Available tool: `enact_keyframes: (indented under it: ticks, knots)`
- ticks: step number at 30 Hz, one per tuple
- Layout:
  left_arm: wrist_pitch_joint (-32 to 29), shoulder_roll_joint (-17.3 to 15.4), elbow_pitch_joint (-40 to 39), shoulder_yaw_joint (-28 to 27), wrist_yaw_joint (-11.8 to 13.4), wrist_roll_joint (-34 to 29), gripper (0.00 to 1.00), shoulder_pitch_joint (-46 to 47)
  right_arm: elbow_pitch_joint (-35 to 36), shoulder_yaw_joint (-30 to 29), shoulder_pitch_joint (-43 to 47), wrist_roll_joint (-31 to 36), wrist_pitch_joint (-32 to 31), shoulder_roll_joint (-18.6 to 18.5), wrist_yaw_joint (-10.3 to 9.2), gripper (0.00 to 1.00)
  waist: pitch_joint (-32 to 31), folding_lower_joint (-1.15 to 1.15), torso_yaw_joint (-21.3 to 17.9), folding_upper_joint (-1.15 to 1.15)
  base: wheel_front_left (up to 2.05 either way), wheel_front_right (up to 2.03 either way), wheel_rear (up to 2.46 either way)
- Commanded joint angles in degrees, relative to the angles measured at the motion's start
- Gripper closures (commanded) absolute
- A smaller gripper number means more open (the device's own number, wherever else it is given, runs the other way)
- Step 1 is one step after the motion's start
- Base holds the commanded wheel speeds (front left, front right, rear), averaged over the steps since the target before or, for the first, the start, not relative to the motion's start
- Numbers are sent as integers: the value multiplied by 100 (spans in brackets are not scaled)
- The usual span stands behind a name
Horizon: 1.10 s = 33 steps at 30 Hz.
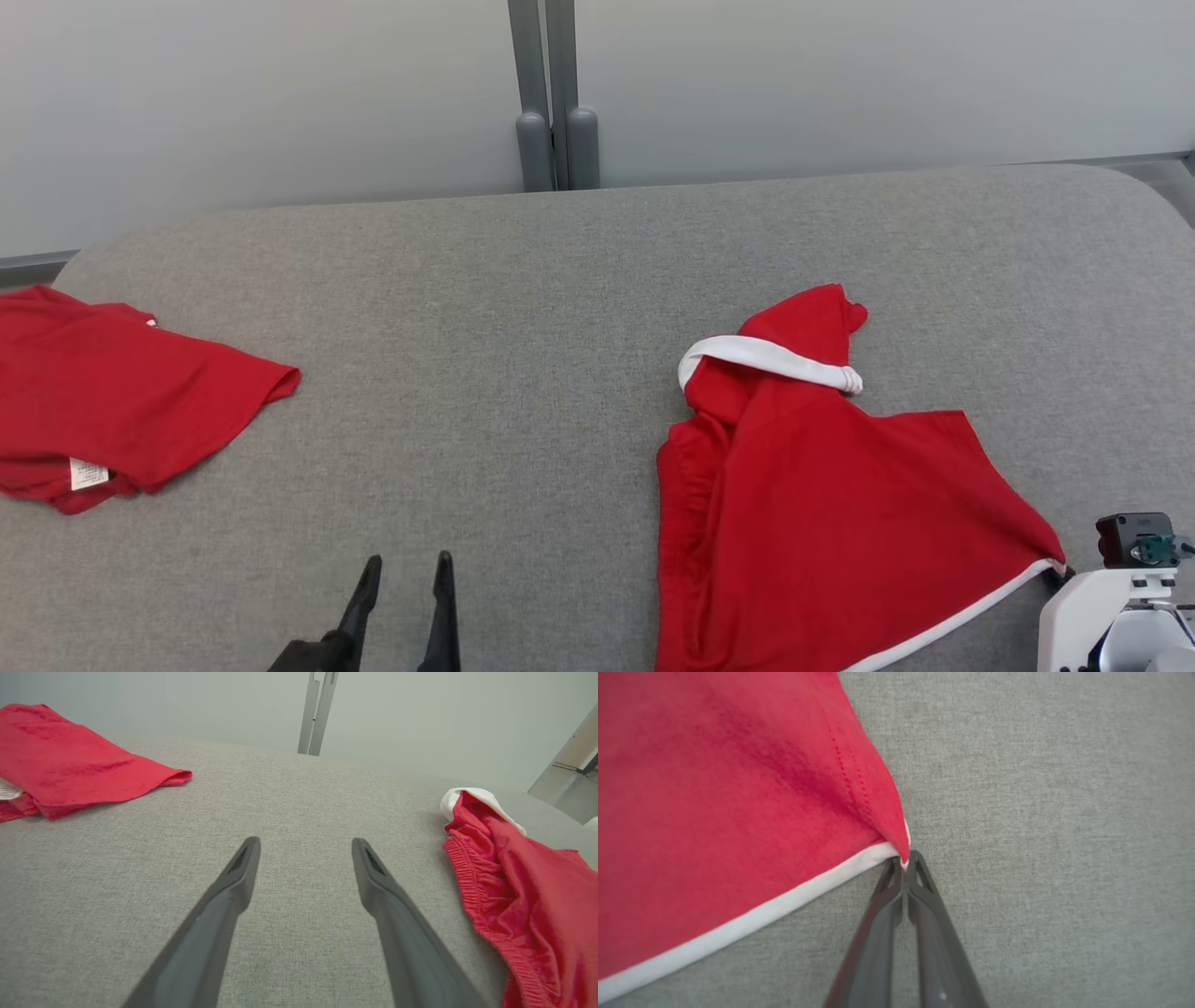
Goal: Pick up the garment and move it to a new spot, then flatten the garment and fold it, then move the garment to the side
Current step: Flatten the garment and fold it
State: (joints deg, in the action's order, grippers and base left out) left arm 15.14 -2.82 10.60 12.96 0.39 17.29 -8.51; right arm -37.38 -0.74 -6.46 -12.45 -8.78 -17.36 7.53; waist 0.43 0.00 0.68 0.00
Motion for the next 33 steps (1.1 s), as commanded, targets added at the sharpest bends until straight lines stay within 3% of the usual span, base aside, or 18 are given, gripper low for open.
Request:
enact_keyframes:
  ticks: [1,6,10,12,16,20,28,33]
  knots:
    - [2,-13,12,68,-65,16,0,125,-35,-18,-40,66,81,-39,-8,0,-8,0,-19,0,0,0,0]
    - [1,-16,-87,137,-94,-10,0,196,382,-424,-70,466,998,-156,-9,0,-47,0,-88,0,0,0,0]
    - [1,-16,-223,120,-47,-17,0,200,1022,-791,105,950,2103,6,-9,0,-82,0,-146,0,0,0,0]
    - [1,-16,-249,126,-37,-12,0,201,1393,-911,220,1108,2326,170,-8,0,-86,0,-185,0,0,0,0]
    - [1,-16,-135,243,-92,24,0,266,2480,-1035,395,1269,2397,525,-9,0,-35,0,-277,0,0,0,0]
    - [0,-14,465,733,-248,190,0,501,3202,-1025,783,1389,2398,859,-9,0,50,0,-341,0,0,0,0]
    - [-637,-18,1582,1895,-425,1086,0,1794,3286,-546,834,1328,2400,1100,-9,0,436,0,-593,0,0,0,0]
    - [-990,-20,2141,2337,-331,1329,0,2765,3313,-370,667,1281,2400,1161,-9,0,717,0,-834,0,0,0,0]
